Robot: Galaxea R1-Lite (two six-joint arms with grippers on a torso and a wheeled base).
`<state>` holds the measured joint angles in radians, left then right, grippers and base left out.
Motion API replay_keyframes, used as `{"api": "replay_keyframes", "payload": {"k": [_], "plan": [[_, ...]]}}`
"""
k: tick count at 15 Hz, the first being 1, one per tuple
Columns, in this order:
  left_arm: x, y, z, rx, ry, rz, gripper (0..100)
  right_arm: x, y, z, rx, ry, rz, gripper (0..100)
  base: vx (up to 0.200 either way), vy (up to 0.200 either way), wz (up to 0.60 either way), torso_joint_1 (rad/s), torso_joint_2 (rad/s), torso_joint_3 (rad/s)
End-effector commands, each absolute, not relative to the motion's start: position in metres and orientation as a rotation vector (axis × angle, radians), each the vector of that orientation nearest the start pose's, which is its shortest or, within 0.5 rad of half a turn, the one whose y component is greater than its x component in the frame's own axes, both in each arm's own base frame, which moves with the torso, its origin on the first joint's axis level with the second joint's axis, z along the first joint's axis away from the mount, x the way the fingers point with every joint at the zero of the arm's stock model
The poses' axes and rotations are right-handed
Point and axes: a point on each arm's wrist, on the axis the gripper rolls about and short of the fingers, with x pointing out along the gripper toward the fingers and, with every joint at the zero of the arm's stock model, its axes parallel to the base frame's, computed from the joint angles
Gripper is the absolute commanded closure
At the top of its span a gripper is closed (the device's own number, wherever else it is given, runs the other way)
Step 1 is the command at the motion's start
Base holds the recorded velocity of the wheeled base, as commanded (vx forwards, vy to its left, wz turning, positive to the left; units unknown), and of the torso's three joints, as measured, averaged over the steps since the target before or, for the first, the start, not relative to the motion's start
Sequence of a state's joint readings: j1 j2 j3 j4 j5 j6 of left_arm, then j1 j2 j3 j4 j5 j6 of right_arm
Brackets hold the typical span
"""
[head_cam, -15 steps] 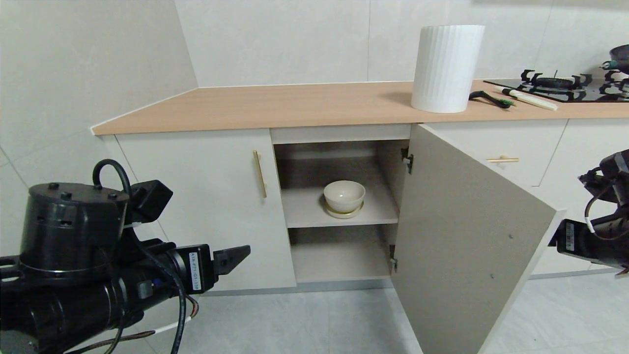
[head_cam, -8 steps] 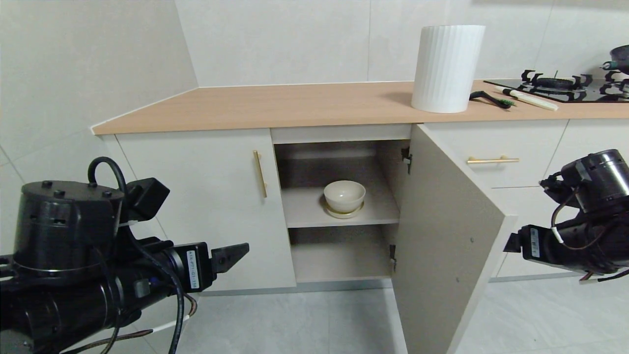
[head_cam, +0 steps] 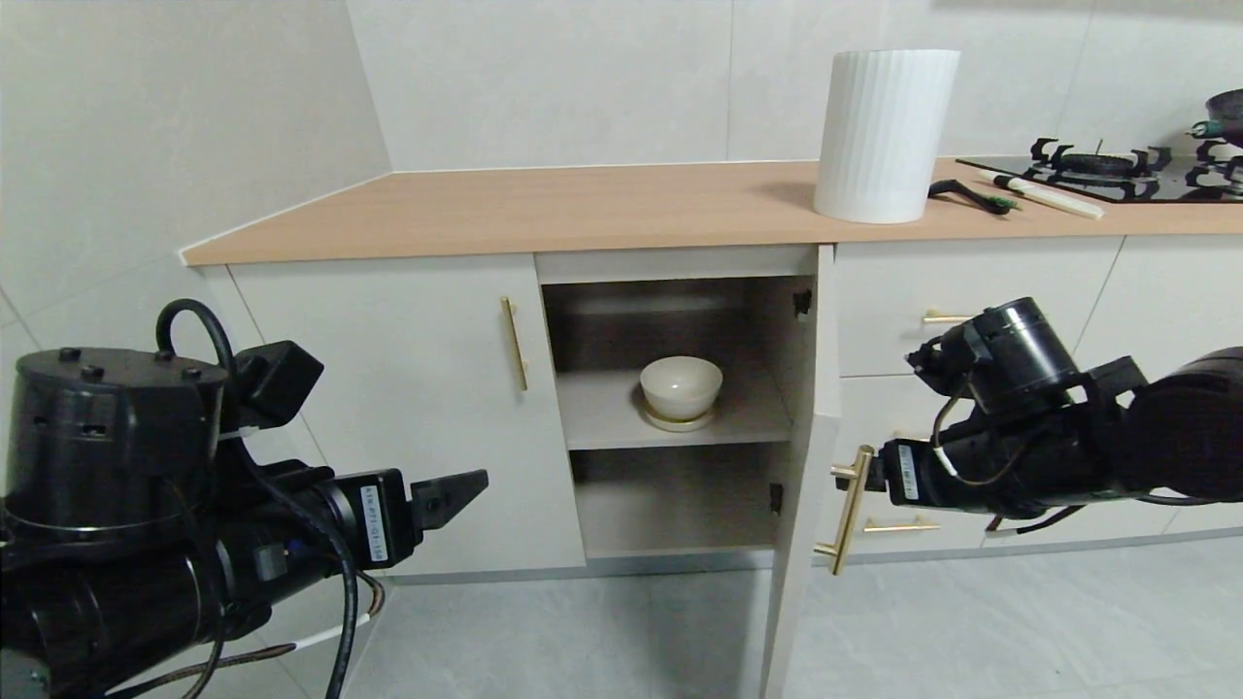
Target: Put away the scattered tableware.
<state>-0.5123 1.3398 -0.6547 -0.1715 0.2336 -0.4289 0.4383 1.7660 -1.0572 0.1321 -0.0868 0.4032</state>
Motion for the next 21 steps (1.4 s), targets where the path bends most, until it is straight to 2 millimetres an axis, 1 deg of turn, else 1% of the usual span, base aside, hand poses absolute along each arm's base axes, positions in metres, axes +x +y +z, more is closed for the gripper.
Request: {"api": "replay_keyframes", "payload": {"k": [1,3,4,6,8,12,15,18,21], "plan": [[0.180,-0.095,0.190,-0.231,0.527,-0.163,0,0.301,0.156,0.141,0.125,0.907,0.192,0,0.000,0.000,0.00,0.000,0.00,0.000],[0.181,-0.096,0.189,-0.228,0.533,-0.163,0,0.308,0.165,0.132,0.152,0.904,0.238,0,0.000,0.000,0.00,0.000,0.00,0.000],[0.181,-0.096,0.188,-0.228,0.535,-0.163,0,0.313,0.168,0.123,0.172,0.893,0.256,0,0.000,0.000,0.00,0.000,0.00,0.000],[0.182,-0.097,0.187,-0.226,0.539,-0.162,0,0.318,0.171,0.114,0.213,0.874,0.259,0,0.000,0.000,0.00,0.000,0.00,0.000],[0.182,-0.097,0.187,-0.227,0.536,-0.162,0,0.320,0.173,0.112,0.238,0.858,0.256,0,0.000,0.000,0.00,0.000,0.00,0.000],[0.183,-0.097,0.186,-0.226,0.539,-0.162,0,0.325,0.175,0.116,0.294,0.800,0.262,0,0.000,0.000,0.00,0.000,0.00,0.000],[0.183,-0.097,0.184,-0.222,0.546,-0.162,0,0.335,0.178,0.106,0.339,0.764,0.258,0,0.000,0.000,0.00,0.000,0.00,0.000],[0.183,-0.097,0.183,-0.216,0.551,-0.161,0,0.339,0.181,0.102,0.359,0.742,0.264,0,0.000,0.000,0.00,0.000,0.00,0.000],[0.185,-0.098,0.181,-0.212,0.561,-0.159,0,0.340,0.182,0.100,0.376,0.746,0.257,0,0.200,0.000,0.00,0.002,0.00,-0.002]]}}
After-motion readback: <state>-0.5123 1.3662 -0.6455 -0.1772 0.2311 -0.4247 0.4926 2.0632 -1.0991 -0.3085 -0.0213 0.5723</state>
